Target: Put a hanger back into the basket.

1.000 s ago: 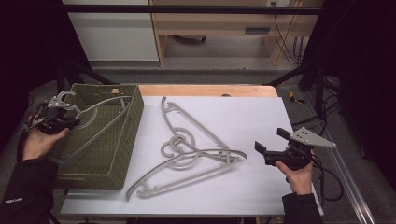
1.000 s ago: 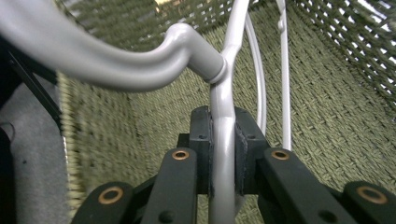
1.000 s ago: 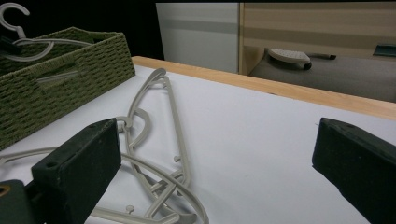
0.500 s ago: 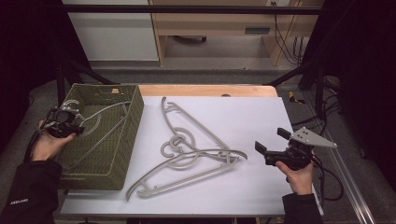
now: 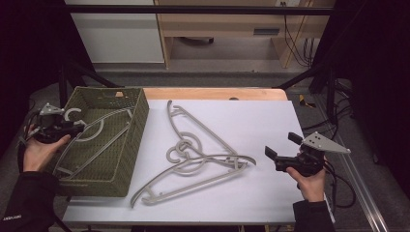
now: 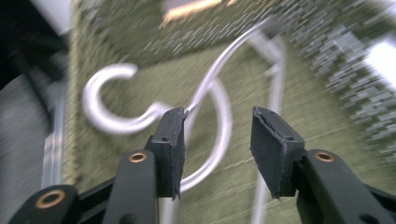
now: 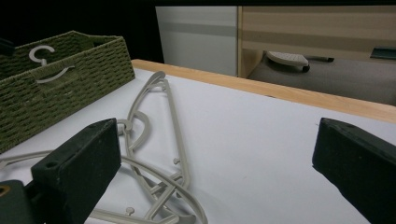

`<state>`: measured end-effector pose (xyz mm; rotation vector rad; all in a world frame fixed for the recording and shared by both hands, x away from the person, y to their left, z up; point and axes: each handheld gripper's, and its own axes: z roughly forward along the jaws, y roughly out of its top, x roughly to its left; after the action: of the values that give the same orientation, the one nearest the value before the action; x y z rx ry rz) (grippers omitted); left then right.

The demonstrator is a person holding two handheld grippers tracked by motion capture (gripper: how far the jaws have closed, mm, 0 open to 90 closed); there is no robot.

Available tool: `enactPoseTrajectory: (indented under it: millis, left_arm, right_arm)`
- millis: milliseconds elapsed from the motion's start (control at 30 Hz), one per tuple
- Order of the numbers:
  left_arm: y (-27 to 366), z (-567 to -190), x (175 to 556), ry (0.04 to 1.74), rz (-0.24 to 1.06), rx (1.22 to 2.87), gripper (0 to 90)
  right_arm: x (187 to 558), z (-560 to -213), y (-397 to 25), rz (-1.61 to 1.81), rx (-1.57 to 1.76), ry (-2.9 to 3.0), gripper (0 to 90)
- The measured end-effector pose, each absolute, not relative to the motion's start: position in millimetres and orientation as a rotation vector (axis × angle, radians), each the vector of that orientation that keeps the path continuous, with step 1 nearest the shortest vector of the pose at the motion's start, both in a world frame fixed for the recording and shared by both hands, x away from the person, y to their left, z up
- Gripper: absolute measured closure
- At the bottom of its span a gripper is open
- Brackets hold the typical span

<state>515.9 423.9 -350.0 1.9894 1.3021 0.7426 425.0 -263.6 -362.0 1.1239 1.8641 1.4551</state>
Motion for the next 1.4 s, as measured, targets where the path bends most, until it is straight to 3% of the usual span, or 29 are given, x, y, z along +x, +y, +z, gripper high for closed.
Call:
enactPoseTrajectory:
  millis: [133, 400, 567, 833, 1400]
  left_arm:
    - [410, -341, 503, 1.254, 0.750, 1.932, 42.7]
    - [372, -331, 478, 1.121, 0.608, 1.822, 26.2]
    - [350, -332, 465, 1.034, 0.585, 1.793, 17.1]
    - [317, -341, 449, 0.940, 0.555, 1.770, 15.5]
    - [251, -355, 433, 0.805, 0.510, 1.939, 18.4]
  right_arm:
    - [425, -361, -265, 1.458, 1.126, 1.858, 1.4]
    - [426, -363, -263, 1.450, 1.140, 1.864, 1.3]
    - [425, -363, -263, 1.453, 1.132, 1.863, 1.3]
    - [425, -362, -264, 1.456, 1.131, 1.864, 1.3]
    - [424, -363, -260, 1.455, 1.118, 1.876, 1.3]
